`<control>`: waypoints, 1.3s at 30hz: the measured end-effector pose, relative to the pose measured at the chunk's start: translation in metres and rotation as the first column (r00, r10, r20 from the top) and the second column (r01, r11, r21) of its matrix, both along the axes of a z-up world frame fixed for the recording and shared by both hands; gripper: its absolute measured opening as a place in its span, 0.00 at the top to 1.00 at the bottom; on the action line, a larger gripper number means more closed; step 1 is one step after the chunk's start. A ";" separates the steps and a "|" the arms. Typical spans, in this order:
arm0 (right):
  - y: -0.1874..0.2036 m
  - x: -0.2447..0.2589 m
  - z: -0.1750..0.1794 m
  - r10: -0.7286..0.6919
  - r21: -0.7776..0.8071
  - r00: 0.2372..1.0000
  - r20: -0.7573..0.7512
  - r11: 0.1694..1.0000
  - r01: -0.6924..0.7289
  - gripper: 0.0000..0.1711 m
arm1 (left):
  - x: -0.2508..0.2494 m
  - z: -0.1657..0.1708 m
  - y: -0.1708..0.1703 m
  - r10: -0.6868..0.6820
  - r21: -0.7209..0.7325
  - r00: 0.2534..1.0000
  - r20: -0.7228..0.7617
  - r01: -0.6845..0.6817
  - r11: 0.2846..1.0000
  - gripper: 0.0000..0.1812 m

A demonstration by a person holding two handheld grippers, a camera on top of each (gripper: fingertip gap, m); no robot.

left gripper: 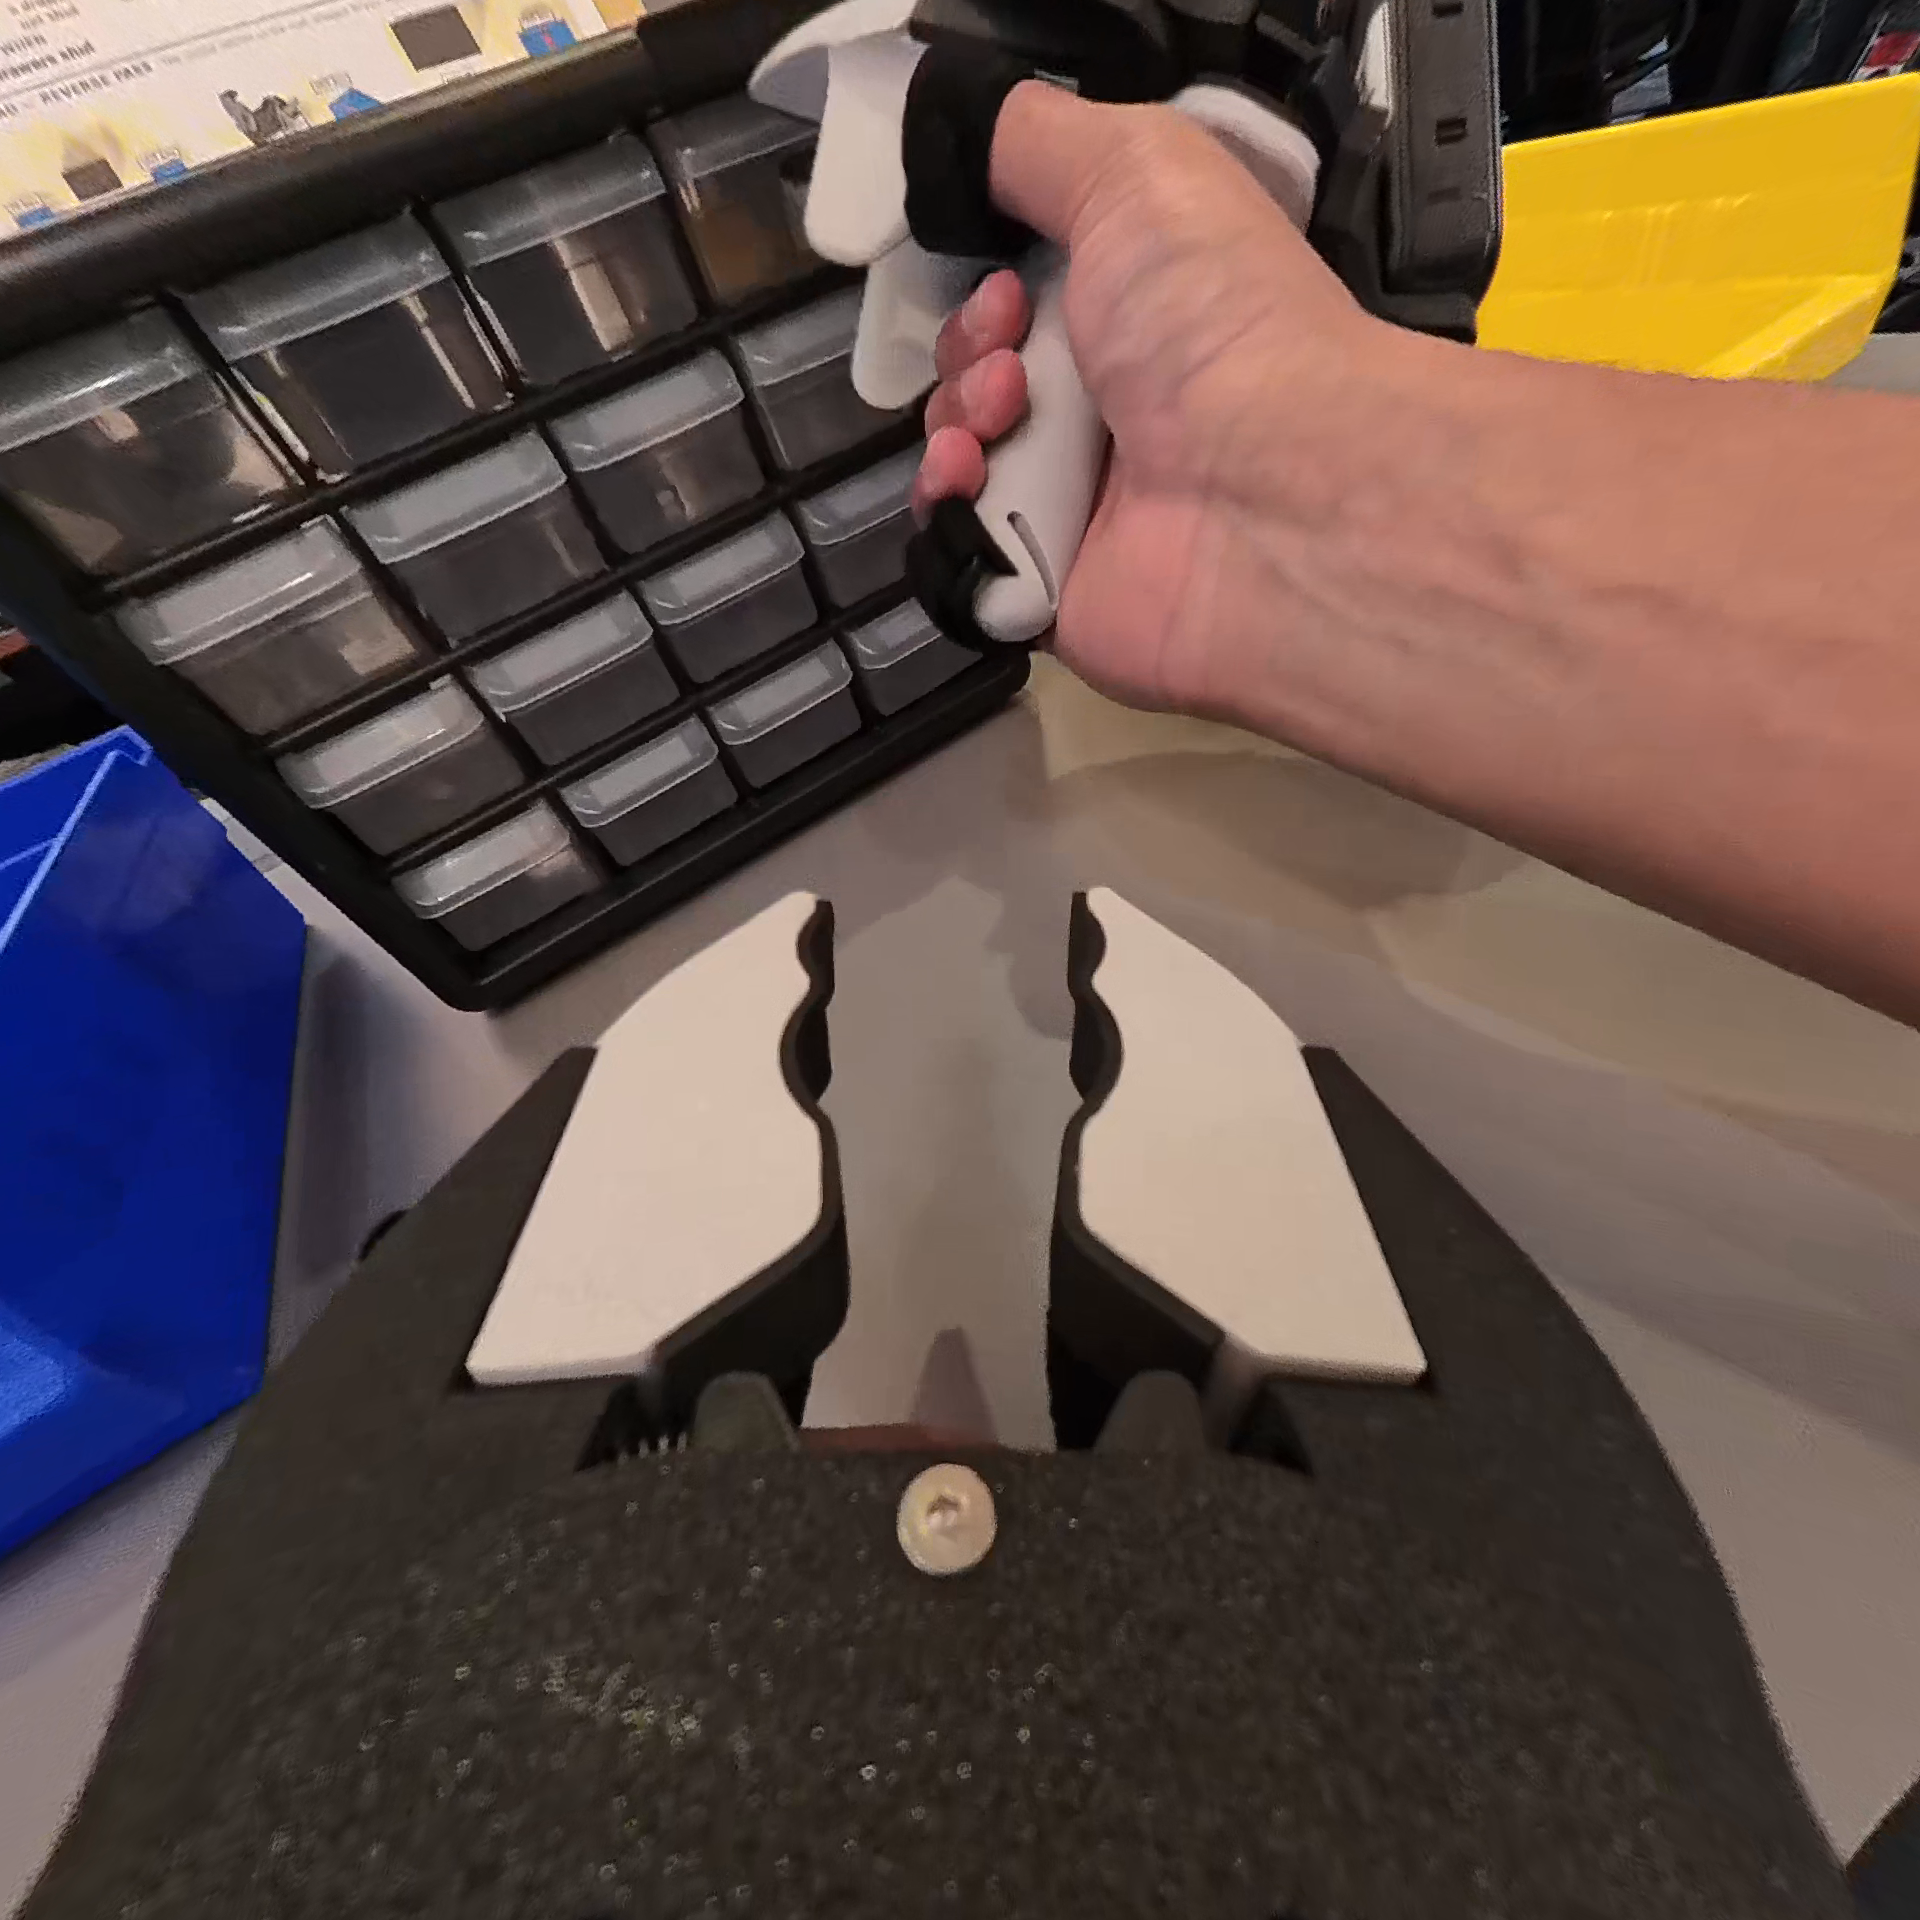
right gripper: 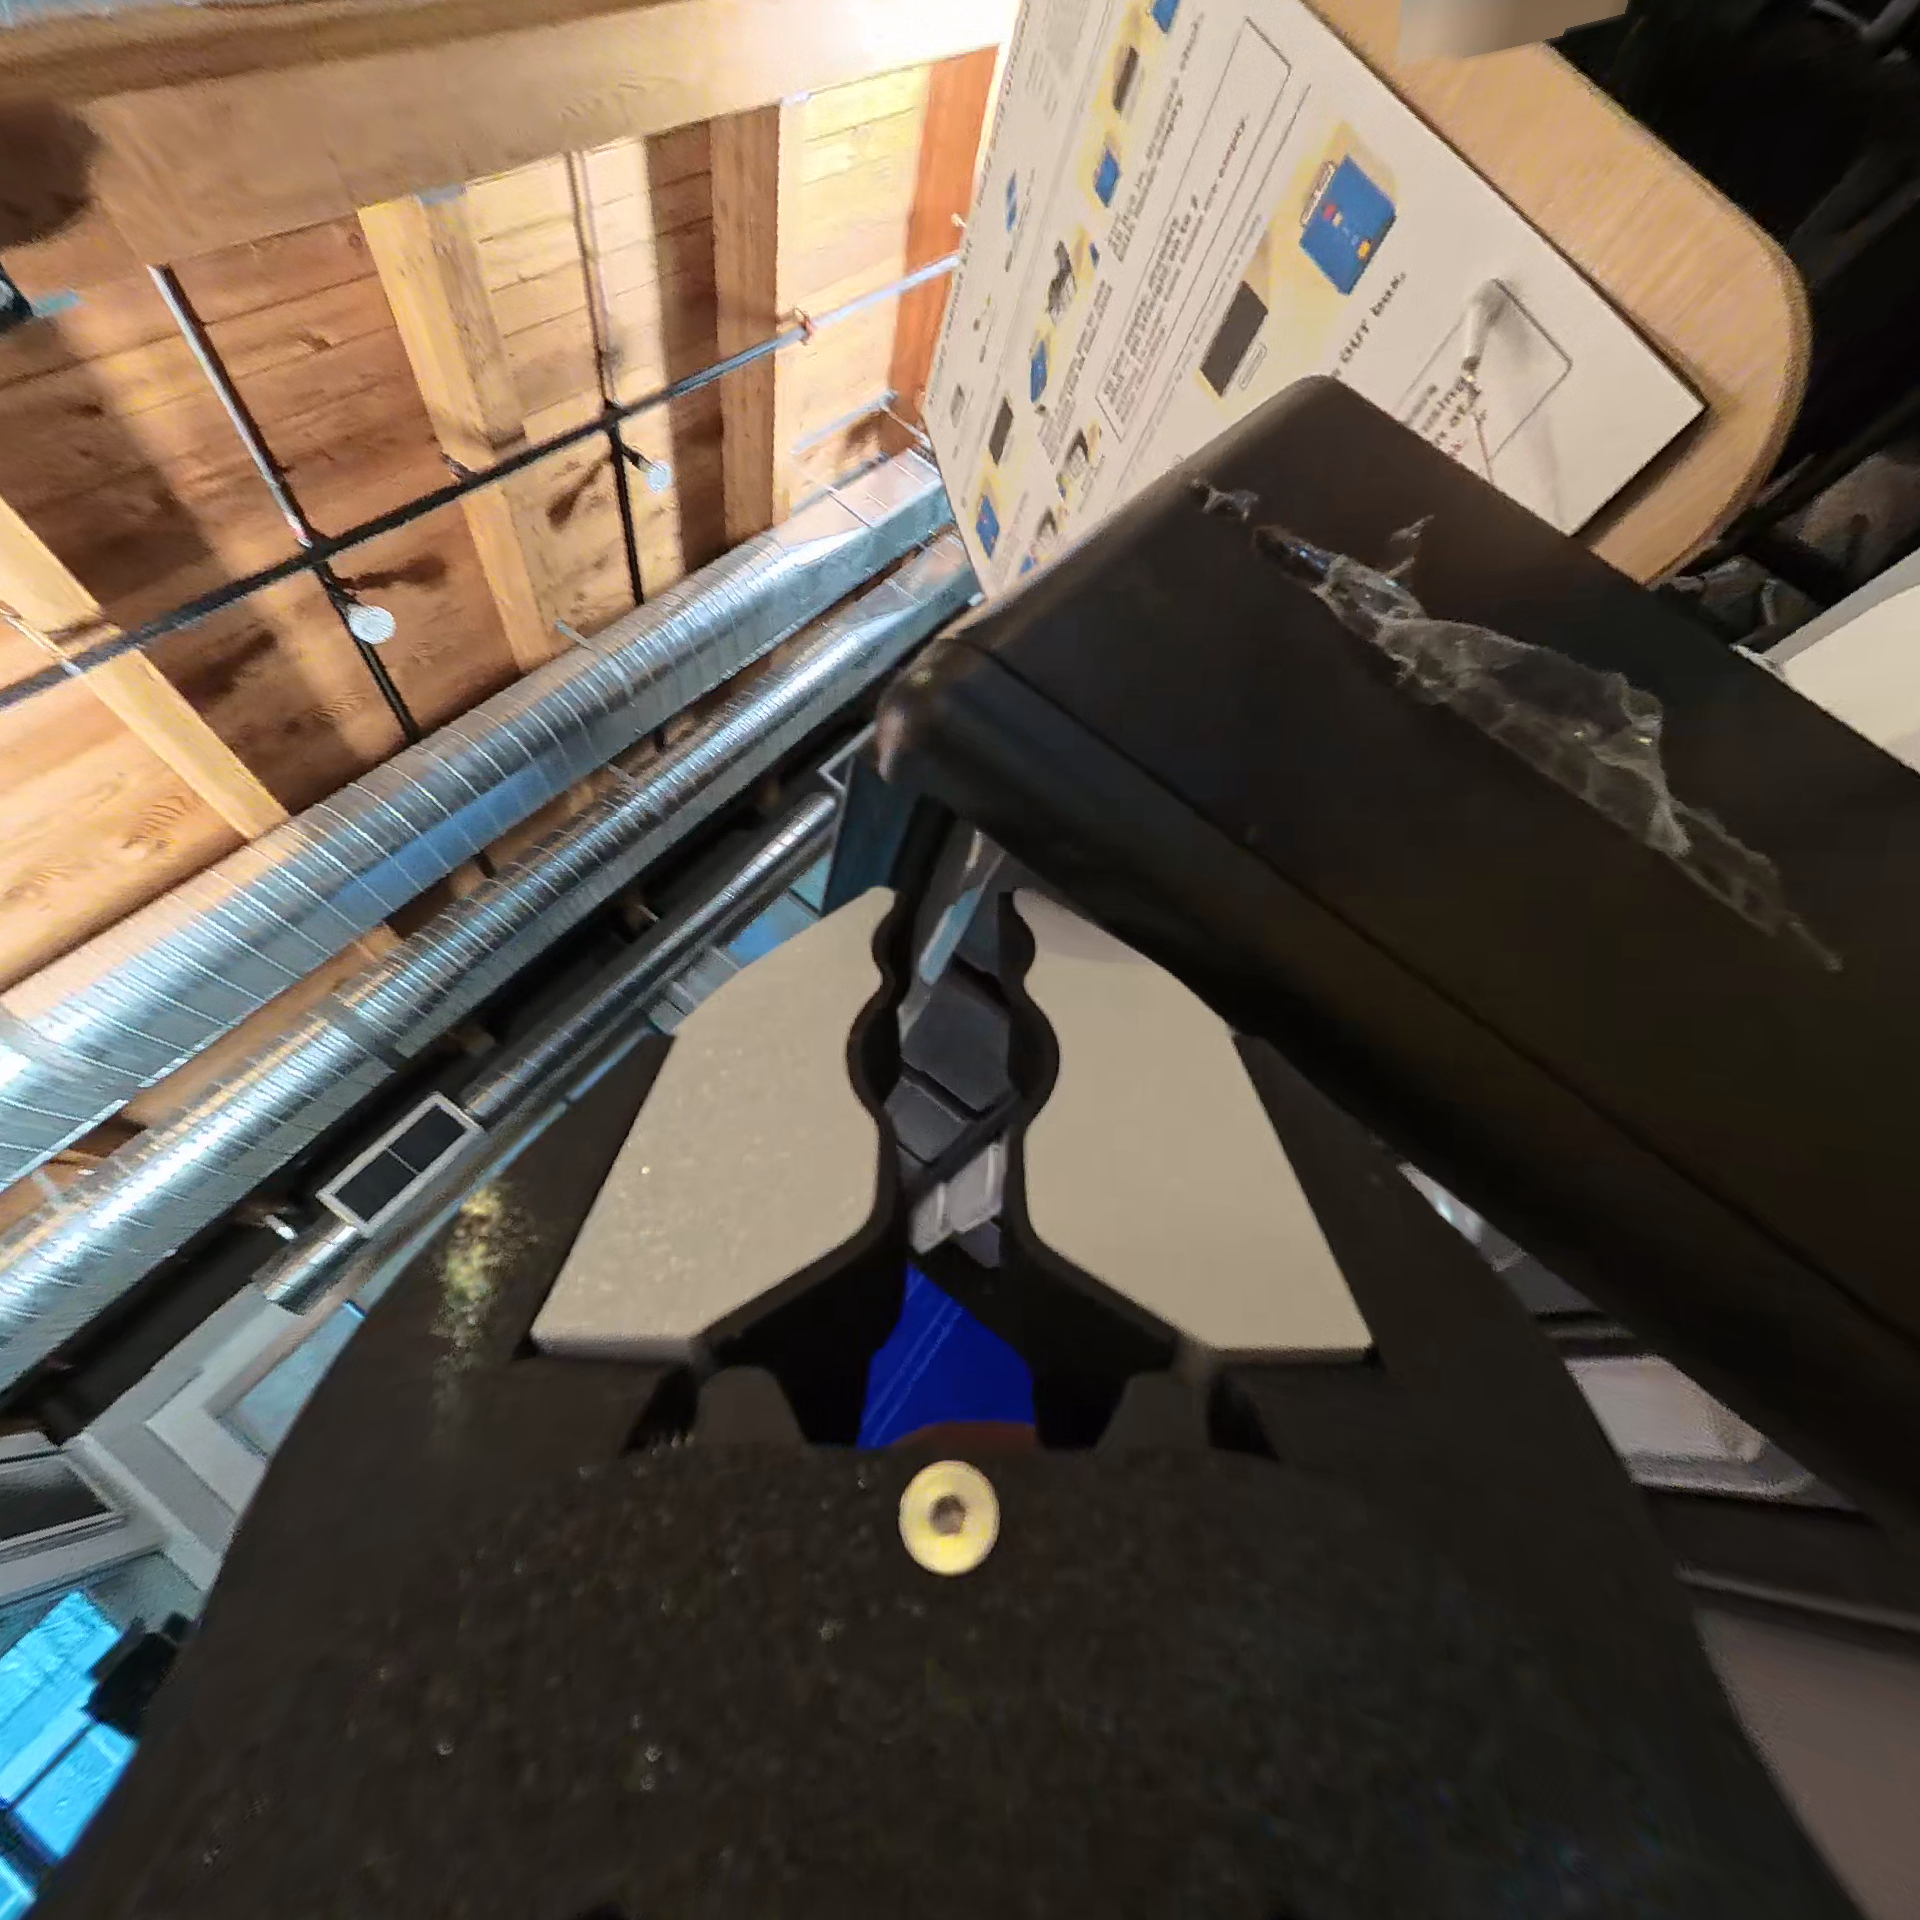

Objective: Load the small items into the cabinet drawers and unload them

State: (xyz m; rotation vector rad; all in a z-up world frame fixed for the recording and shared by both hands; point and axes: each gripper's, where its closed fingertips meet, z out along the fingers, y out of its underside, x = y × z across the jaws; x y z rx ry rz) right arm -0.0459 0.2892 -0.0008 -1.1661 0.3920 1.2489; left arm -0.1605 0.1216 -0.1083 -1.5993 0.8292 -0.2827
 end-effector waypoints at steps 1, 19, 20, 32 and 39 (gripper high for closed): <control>-0.001 -0.001 0.002 0.006 0.011 1.000 -0.006 1.000 -0.006 0.94 | 0.000 0.000 0.001 0.001 -0.003 1.000 0.001 -0.001 1.000 0.76; -0.057 -0.011 -0.009 -0.076 0.022 0.973 0.216 0.997 0.073 0.85 | -0.007 -0.001 0.005 0.021 -0.032 1.000 0.017 -0.021 0.999 0.77; -0.058 -0.011 -0.013 -0.099 0.015 0.961 0.260 0.995 0.098 0.81 | -0.007 0.000 0.005 0.021 -0.030 1.000 0.016 -0.020 0.999 0.77; -0.022 -0.006 -0.022 -0.356 0.135 0.359 0.863 0.846 0.515 0.52 | -0.006 -0.001 0.005 0.021 -0.027 1.000 0.009 -0.020 0.999 0.77; -0.030 -0.010 -0.016 -0.400 0.191 0.312 0.861 0.825 0.532 0.61 | -0.007 -0.002 0.006 0.013 -0.067 0.999 0.046 -0.010 0.998 0.77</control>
